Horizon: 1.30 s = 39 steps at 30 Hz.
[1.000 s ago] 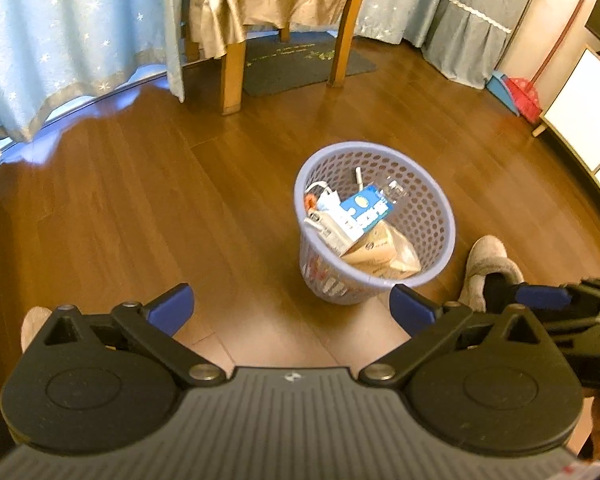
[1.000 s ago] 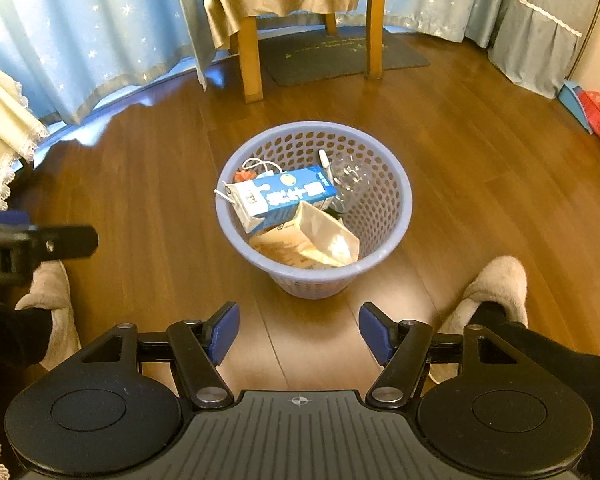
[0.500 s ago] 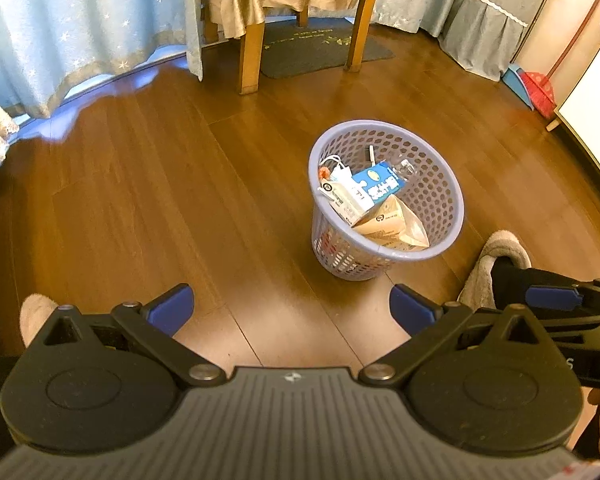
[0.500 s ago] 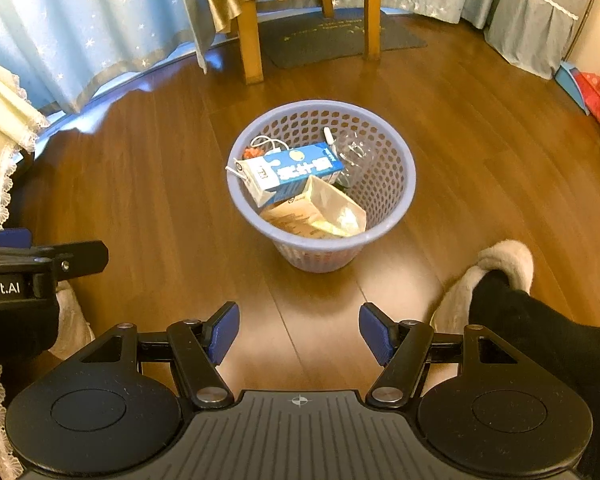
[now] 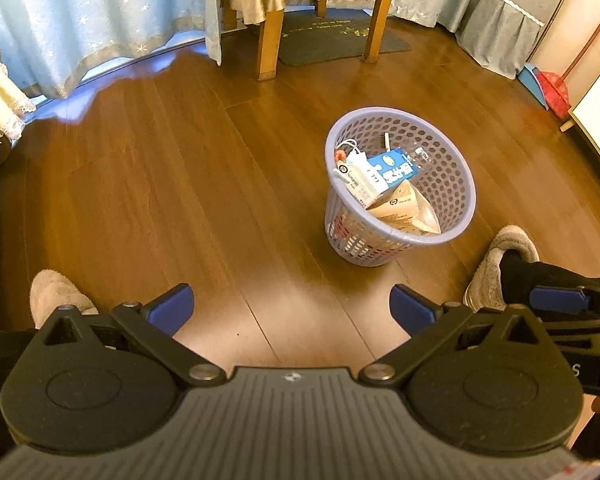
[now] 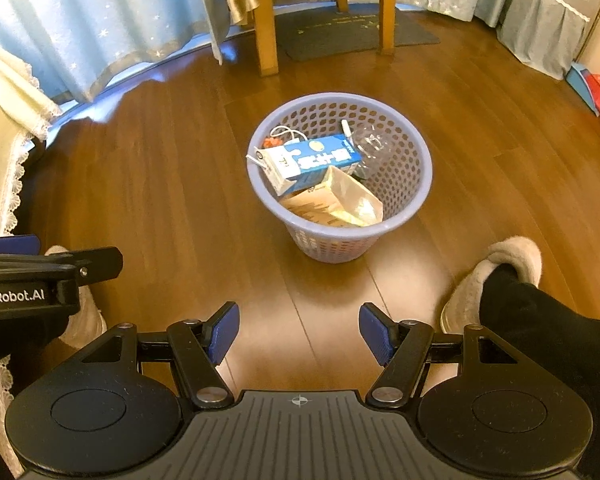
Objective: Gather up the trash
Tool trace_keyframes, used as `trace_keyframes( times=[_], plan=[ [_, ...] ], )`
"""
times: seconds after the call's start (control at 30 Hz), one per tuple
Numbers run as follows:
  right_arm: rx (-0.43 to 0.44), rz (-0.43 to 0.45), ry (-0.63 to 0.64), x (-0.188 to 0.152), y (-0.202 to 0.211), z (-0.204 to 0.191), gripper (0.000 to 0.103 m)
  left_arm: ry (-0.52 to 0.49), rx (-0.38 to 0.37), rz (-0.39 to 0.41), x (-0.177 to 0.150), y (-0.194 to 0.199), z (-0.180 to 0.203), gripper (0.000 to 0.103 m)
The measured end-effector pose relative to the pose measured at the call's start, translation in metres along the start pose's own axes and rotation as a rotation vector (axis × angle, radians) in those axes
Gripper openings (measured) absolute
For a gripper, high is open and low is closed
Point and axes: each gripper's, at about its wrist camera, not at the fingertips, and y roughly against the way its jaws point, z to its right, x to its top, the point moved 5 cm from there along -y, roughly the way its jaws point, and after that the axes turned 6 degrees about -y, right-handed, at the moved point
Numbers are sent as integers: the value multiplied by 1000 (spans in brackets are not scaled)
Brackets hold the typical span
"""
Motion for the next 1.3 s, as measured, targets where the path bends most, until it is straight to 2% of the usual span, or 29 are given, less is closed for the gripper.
trace_keyframes(
  times=[1.3],
  plan=[
    [-2,-16,1,-2,-8,0,64,6,17,-16,-4,-7,-3,102]
  ],
)
